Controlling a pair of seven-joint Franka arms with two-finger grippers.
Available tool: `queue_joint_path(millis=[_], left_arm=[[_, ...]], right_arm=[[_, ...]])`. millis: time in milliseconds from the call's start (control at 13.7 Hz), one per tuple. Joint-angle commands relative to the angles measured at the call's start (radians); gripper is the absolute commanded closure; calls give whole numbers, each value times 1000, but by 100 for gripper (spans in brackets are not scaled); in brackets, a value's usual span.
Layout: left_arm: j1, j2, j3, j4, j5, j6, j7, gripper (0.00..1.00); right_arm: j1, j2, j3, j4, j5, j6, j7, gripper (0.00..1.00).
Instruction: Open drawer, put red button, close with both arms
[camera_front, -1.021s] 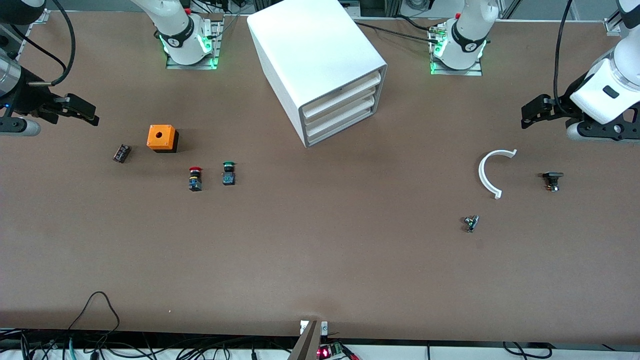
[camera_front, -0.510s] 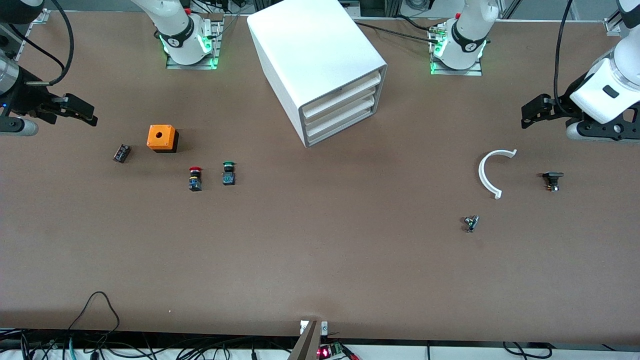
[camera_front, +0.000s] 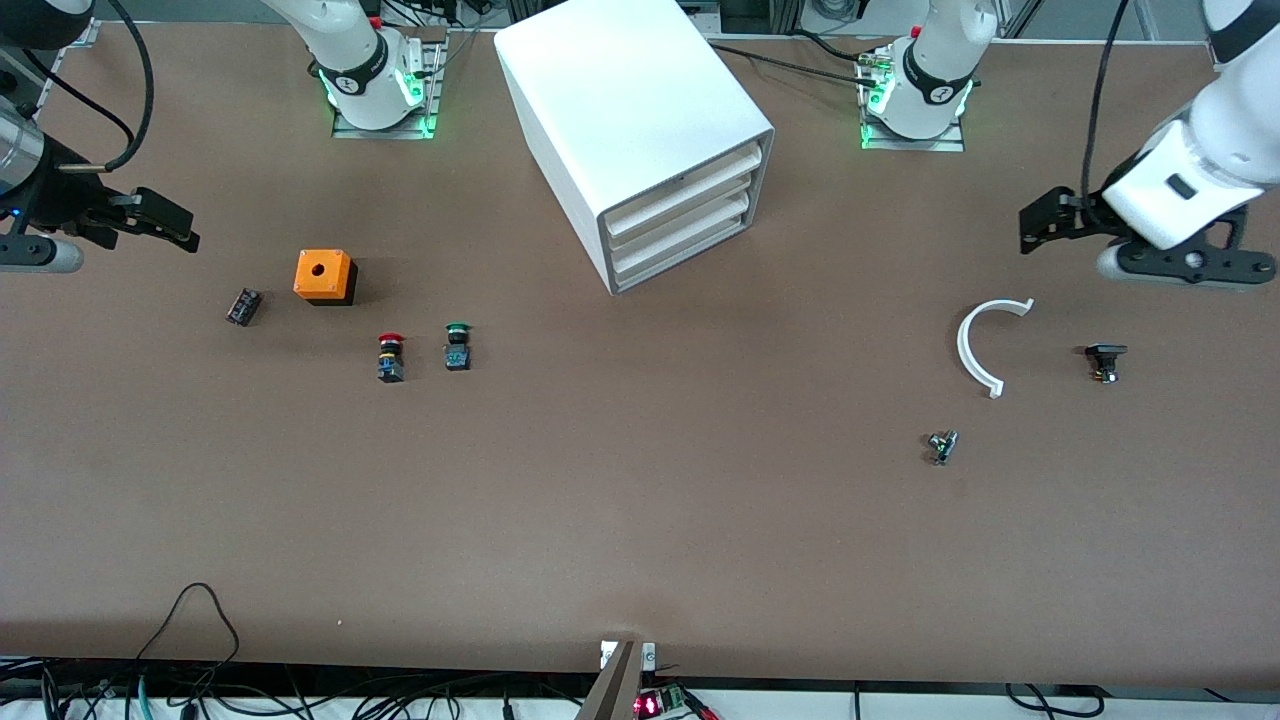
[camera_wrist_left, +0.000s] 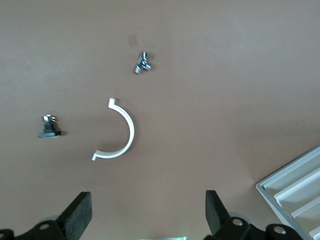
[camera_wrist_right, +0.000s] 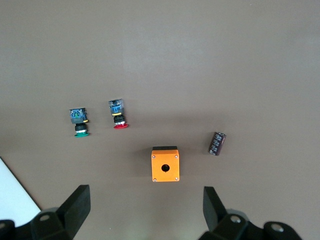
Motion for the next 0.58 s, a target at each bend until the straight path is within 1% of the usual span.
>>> queue_joint_path(millis=[0,73,146,292,438,510], left_arm=[[1,96,-1,-48,12,-10,27,0],[-2,118,-1,-55,-12,-10,50,0],[-4,151,-2,-59,-87,-9,78,0],[2,210,-4,-114,-304,14,89,0],[-2,228,-7,-240,-504,117,93,0],[-6,238,-26,-301,-594,173,114,0]], right_arm=[[2,51,5,32,-3,-18,-10,0],[2,71,5,31,-1,-21,-7,0],[0,88,5,31,2,-21,-4,0],[-1,126,4,28,9,-6,-6,0],[5,172,5,31,58,15,-6,0],[16,197,7,32,65,32,-6,0]])
